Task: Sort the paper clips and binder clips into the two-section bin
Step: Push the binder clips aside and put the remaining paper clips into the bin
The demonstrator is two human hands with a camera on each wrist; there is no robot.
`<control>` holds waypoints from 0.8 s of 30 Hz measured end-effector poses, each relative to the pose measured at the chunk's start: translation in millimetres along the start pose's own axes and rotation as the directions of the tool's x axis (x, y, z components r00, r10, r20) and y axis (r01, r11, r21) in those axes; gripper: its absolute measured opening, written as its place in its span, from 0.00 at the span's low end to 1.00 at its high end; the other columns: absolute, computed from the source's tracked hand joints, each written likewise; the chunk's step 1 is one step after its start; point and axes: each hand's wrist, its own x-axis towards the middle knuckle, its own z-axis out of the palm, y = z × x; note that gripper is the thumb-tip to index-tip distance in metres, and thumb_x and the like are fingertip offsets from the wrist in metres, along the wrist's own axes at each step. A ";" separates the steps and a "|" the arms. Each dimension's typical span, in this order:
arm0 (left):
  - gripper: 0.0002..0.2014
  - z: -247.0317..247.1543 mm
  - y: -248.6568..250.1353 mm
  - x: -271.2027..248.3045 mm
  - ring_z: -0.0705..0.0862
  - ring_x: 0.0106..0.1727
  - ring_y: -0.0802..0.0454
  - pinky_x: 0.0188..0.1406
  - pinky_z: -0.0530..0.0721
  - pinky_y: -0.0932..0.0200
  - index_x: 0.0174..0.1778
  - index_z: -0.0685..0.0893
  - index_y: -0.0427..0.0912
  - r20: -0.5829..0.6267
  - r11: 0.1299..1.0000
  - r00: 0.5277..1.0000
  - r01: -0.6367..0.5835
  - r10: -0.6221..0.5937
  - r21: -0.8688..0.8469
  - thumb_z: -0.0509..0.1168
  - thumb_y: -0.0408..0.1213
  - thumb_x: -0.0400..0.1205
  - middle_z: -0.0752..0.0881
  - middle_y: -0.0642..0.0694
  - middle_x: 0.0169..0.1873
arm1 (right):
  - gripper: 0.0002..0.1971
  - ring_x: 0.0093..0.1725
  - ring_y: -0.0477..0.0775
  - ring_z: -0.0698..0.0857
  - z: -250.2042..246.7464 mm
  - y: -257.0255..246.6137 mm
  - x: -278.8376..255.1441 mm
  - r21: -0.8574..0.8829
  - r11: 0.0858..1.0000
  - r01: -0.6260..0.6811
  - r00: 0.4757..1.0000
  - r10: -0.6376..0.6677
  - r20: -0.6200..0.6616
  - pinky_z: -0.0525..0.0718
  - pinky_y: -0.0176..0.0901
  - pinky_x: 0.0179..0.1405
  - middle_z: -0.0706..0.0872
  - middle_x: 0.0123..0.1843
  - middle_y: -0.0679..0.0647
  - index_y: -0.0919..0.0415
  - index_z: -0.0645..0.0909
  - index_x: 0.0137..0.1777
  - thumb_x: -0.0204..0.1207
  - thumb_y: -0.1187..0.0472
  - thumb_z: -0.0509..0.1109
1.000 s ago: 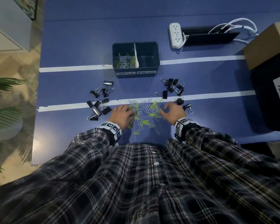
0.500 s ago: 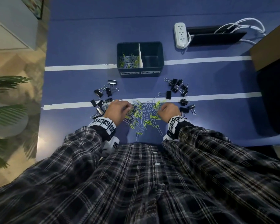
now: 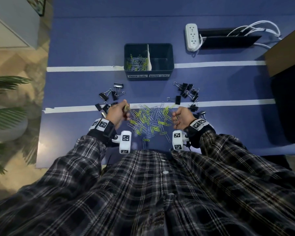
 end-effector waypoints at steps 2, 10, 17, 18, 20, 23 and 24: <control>0.16 -1.5 -3.0 3.5 0.70 0.19 0.55 0.17 0.69 0.65 0.31 0.72 0.47 -0.057 0.999 0.997 0.050 -0.050 0.013 0.58 0.47 0.85 0.68 0.51 0.21 | 0.08 0.18 0.48 0.58 0.5 0.9 -4.9 0.084 0.996 -0.014 0.998 0.009 0.059 0.57 0.40 0.29 0.64 0.17 0.48 0.55 0.68 0.20 0.57 0.59 0.53; 0.19 -11.4 -12.8 7.2 0.75 0.24 0.51 0.31 0.88 0.55 0.23 0.66 0.39 -0.046 0.997 0.999 0.022 -0.019 0.076 0.61 0.16 0.75 0.70 0.47 0.20 | 0.33 0.13 0.48 0.58 -6.9 0.4 0.0 0.039 0.999 0.025 0.991 -0.030 0.130 0.58 0.30 0.16 0.58 0.13 0.48 0.53 0.61 0.15 0.81 0.38 0.56; 0.16 -20.0 -15.1 -1.9 0.84 0.26 0.50 0.23 0.85 0.59 0.29 0.65 0.42 0.057 0.999 0.998 0.037 -0.039 0.038 0.54 0.18 0.77 0.86 0.43 0.34 | 0.14 0.19 0.41 0.72 -20.3 17.7 -4.2 -0.150 0.983 0.103 0.975 -0.071 0.209 0.61 0.31 0.12 0.83 0.30 0.46 0.61 0.84 0.51 0.85 0.53 0.61; 0.16 -19.9 -15.9 -3.1 0.82 0.24 0.50 0.20 0.82 0.61 0.30 0.65 0.44 0.050 0.996 0.998 0.039 -0.044 0.083 0.55 0.18 0.77 0.88 0.41 0.36 | 0.13 0.21 0.41 0.73 -21.9 19.9 -5.6 -0.162 0.981 0.106 0.974 -0.070 0.215 0.62 0.31 0.13 0.85 0.34 0.47 0.62 0.83 0.56 0.85 0.55 0.61; 0.16 -19.7 -19.5 -4.4 0.77 0.19 0.51 0.17 0.75 0.64 0.33 0.64 0.45 0.034 0.977 0.998 0.049 -0.057 0.209 0.55 0.19 0.77 0.87 0.41 0.33 | 0.12 0.25 0.43 0.74 -22.4 23.6 -7.8 -0.192 0.976 0.105 0.973 -0.062 0.221 0.64 0.32 0.16 0.86 0.39 0.50 0.64 0.81 0.61 0.85 0.61 0.60; 0.15 -19.0 -25.4 -5.2 0.72 0.21 0.50 0.20 0.68 0.61 0.38 0.65 0.46 0.109 0.888 0.993 -0.012 -0.043 0.460 0.52 0.19 0.79 0.84 0.43 0.28 | 0.12 0.27 0.46 0.73 -21.1 29.7 -8.8 -0.333 0.936 0.110 0.985 -0.059 0.160 0.64 0.34 0.18 0.83 0.38 0.52 0.62 0.81 0.54 0.80 0.72 0.57; 0.14 -18.0 -25.5 -8.5 0.72 0.22 0.49 0.22 0.68 0.60 0.41 0.67 0.46 0.159 0.837 0.987 -0.059 -0.035 0.544 0.51 0.20 0.81 0.83 0.43 0.28 | 0.13 0.27 0.46 0.71 -20.2 30.6 -9.0 -0.403 0.908 0.112 0.990 -0.067 0.122 0.62 0.33 0.18 0.80 0.36 0.52 0.60 0.80 0.49 0.79 0.72 0.55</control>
